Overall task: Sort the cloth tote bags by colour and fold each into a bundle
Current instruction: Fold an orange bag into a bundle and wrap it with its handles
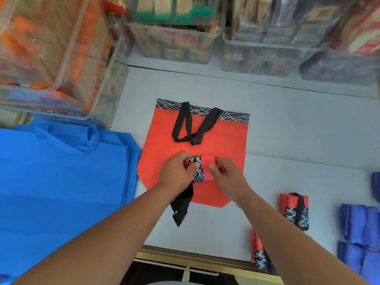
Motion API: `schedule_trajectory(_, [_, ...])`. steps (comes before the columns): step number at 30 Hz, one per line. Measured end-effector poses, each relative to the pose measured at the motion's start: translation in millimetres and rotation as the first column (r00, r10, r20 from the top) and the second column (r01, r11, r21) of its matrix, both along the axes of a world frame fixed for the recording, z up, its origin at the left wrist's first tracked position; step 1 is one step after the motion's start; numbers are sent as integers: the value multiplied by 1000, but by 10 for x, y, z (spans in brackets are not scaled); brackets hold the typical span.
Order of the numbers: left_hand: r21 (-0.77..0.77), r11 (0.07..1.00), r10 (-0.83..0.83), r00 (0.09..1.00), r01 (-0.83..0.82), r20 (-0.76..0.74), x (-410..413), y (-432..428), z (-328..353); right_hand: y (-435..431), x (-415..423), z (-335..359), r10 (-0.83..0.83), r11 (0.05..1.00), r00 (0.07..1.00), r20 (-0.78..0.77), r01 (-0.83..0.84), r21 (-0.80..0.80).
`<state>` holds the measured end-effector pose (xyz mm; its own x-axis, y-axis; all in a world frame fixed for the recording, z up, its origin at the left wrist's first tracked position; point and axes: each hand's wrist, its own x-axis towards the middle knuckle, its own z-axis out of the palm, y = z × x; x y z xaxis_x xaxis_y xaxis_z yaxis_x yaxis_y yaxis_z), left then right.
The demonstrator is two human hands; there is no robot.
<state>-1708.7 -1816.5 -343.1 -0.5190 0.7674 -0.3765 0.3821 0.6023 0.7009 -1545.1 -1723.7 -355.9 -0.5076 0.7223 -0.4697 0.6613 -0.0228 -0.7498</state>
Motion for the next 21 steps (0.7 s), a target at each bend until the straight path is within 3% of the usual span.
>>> schedule_trajectory(3, [-137, 990, -57, 993, 43, -106, -142, 93, 73, 60, -156, -81, -10, 999, 993, 120, 5, 40])
schedule_trajectory(6, [-132, 960, -275, 917, 246, -289, -238, 144, 175, 111, -285, -32, -51, 999, 973, 225, 45, 30])
schedule_trajectory(9, [-111, 843, -535, 798, 526, -279, -247, 82, 240, 136, -351, -7, -66, 998, 959, 275, 61, 27])
schedule_trajectory(13, [-295, 727, -687, 666, 620, -291, -166, -110, 146, 23, -437, 70, -73, 994, 951, 302, 44, 102])
schedule_trajectory(18, [-266, 779, -627, 715, 568, -311, -47, -294, 63, -53, -586, 127, -210, 978, 944, 256, 201, 60])
schedule_trajectory(21, [-142, 807, -588, 765, 573, -262, -70, -358, 95, -25, -609, 236, -268, 963, 961, 66, 270, -19])
